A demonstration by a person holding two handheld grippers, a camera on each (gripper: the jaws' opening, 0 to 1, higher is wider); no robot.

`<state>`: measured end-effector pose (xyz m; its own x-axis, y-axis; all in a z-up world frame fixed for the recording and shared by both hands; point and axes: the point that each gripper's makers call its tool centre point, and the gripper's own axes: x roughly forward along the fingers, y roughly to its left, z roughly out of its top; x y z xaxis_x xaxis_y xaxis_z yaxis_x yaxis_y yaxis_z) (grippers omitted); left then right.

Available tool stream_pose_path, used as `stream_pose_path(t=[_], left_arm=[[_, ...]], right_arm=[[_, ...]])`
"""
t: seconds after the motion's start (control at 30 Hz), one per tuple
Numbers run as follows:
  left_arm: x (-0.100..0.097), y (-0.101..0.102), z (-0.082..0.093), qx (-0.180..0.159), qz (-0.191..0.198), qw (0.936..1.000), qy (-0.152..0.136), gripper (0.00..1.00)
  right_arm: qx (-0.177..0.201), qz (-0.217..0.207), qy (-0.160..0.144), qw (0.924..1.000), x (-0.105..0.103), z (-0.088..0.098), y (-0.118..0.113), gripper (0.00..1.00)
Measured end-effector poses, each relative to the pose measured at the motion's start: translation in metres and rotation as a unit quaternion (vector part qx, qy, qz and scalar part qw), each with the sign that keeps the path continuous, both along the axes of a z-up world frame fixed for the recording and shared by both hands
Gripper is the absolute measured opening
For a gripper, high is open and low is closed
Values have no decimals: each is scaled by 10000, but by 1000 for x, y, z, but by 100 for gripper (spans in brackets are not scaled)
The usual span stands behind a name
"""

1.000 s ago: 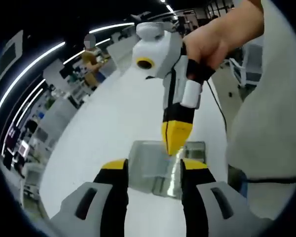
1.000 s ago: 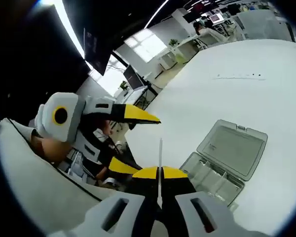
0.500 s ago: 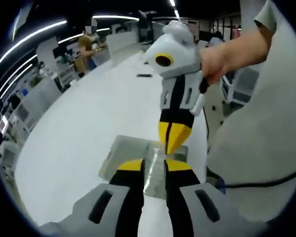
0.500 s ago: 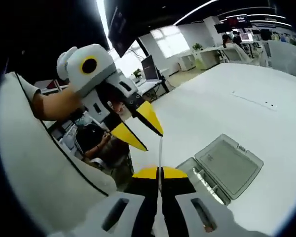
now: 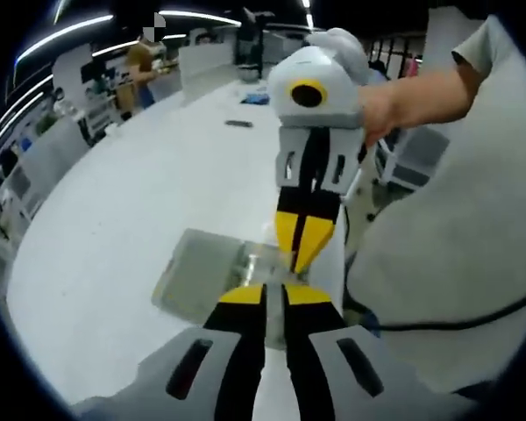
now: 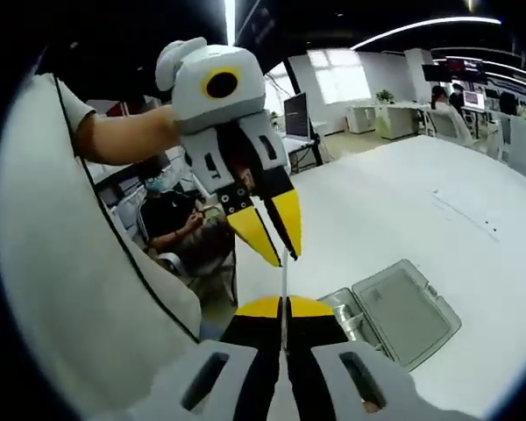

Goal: Insert the divider into the dual guide fixture by aligning both edges with the guide slots and pushing it downward to the bottom, including one-sided entry, uneven engagement, binding, and posture correction.

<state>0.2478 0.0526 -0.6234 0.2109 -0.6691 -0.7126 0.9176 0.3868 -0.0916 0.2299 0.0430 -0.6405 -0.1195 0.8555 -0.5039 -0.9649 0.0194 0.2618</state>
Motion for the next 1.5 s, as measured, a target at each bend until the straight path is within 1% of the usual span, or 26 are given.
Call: stream_pose_path(t=[0.1, 0.13, 0.23, 0.27, 0.37, 0.43, 0.53, 0.73, 0.9, 1.0, 1.07, 1.1, 1.17, 1.23, 1.27, 1.37, 1.4, 1.5], left_arm=[[-3, -1, 0, 9, -84, 9999, 106, 2], [-4, -1, -1, 21, -113, 9999, 128, 2], [-7, -1, -3, -1, -109, 9993, 365, 1], [-7, -1, -3, -2, -113, 9992, 384, 1], [-9, -1, -3, -34, -83, 9985, 548, 0], [-9, 0, -3, -54, -89, 9982, 589, 0], [-9, 0, -4, -34, -80, 9973, 735, 0], [-12, 0, -6, 21, -178, 9968, 778, 0], [-10, 1, -8, -15, -133, 9964, 835, 0], [-8, 0, -9, 0, -124, 9969, 777, 0], [-8, -1, -9, -18, -214, 9968, 770, 0], [-9, -1, -8, 9, -318, 9968, 736, 0], [-11, -2, -10, 90, -332, 9963, 787, 0], [-12, -2, -12, 177, -311, 9953, 901, 0], [-12, -2, -13, 232, -346, 9953, 869, 0], [-13, -1, -13, 338, -382, 9944, 922, 0], [-13, -2, -12, 345, -412, 9943, 922, 0], [-7, -3, -9, 299, -363, 9952, 856, 0]], right_arm=[[-8, 73, -60, 10000, -2, 0, -1, 0], [-8, 130, -129, 9998, -2, -1, -1, 0], [-30, 222, -216, 9995, -4, -2, -1, 0], [-34, 246, -247, 9994, -4, -2, -1, 0], [-13, 291, -272, 9992, -5, -3, 0, 0], [13, 312, -277, 9991, -5, -3, 0, 0], [38, 364, -306, 9989, -6, -3, 1, 0], [81, 406, -304, 9987, -7, -5, 2, 0], [116, 370, -264, 9989, -5, -7, 2, 0], [114, 315, -257, 9991, -1, -9, 1, 0], [150, 293, -217, 9992, 0, -9, 0, 0], [165, 304, -195, 9992, -1, -9, 1, 0], [155, 323, -180, 9992, -3, -11, 2, 0], [146, 338, -155, 9992, -4, -14, 2, 0], [147, 330, -143, 9992, -4, -15, 3, 0], [173, 315, -94, 9993, -5, -16, 3, 0], [188, 308, -57, 9993, -5, -16, 4, 0], [231, 249, -73, 9994, -3, -17, 3, 0]])
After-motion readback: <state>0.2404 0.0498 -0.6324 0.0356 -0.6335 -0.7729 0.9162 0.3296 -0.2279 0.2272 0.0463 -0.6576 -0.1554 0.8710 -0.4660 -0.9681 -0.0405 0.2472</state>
